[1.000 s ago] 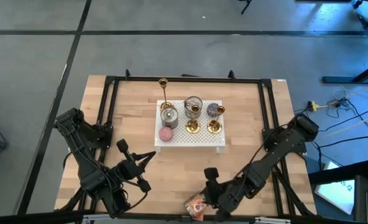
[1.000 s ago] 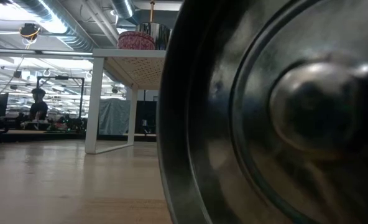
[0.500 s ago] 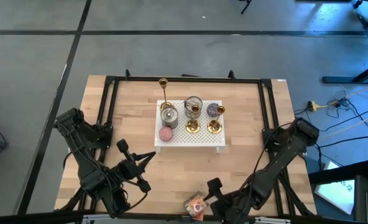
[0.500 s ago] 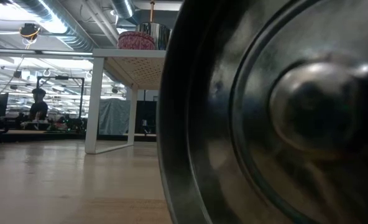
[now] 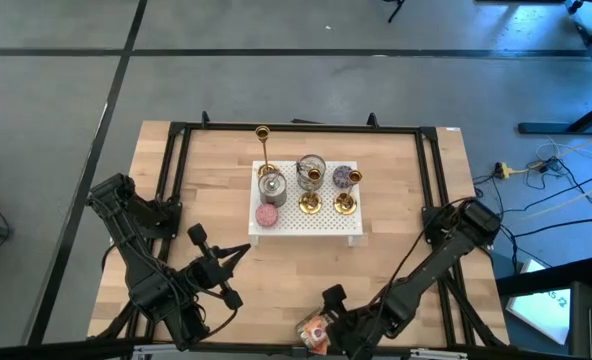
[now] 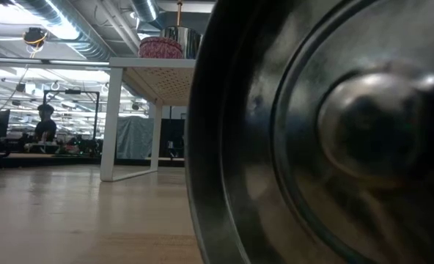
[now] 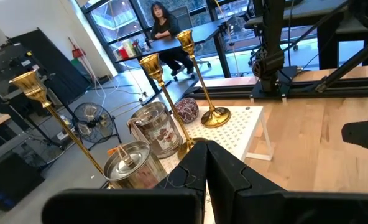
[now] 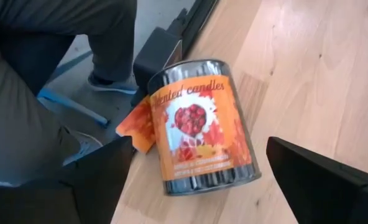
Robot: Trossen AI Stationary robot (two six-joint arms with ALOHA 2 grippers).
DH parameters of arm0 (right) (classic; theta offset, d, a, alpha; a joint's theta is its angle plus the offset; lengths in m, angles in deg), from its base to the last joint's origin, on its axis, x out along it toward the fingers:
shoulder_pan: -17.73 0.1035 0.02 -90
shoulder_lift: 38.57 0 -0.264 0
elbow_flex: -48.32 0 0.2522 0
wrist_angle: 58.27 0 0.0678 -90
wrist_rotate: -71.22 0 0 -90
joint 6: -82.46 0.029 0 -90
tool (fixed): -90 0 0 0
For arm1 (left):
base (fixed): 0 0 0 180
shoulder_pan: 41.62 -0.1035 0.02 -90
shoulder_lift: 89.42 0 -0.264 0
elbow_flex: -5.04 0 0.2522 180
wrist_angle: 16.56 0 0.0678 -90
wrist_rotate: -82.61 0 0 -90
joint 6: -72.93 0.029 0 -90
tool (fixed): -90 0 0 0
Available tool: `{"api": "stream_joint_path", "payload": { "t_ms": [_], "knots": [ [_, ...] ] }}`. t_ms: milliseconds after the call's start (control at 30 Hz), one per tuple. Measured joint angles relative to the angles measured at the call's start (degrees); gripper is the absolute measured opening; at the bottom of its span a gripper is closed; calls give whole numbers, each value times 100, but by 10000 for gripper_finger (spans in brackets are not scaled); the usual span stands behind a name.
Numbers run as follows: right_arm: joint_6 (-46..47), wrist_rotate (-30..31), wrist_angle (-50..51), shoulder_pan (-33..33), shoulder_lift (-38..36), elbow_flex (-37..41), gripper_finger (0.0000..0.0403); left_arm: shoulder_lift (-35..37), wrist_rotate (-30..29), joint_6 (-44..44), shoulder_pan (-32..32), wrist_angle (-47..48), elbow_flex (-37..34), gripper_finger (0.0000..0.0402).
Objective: Pick & Place candle stick holders
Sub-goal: Put the big silver scented candle on the shelf
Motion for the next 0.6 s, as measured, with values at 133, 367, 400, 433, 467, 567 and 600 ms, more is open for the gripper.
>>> {"api": "stream_joint_path", "payload": {
  "t_ms": [133, 367, 400, 433, 467, 567, 600],
  "knots": [
    [-12, -224, -86, -108, 101, -1, 374, 0, -1, -1, 0, -1, 0, 2],
    [-329, -957, -598, -307, 374, 0, 374, 0, -2, 0, -7, -21, -1, 2],
    [-363, -1030, -585, -333, 374, 0, 374, 0, 0, -3, -7, -41, -4, 2],
    [-437, -1052, -582, -353, 376, 0, 374, 0, -2, -9, -6, -55, -4, 2],
    [-496, -1051, -569, -365, 376, 0, 374, 0, 5, -27, -4, -67, -4, 2],
    [-669, -1051, -465, -382, 376, 0, 374, -8, 121, -50, -4, -161, -4, 2],
    [-693, -1052, -431, -392, 376, 0, 374, -15, 193, -49, -3, -221, -4, 2]
  ]
}}
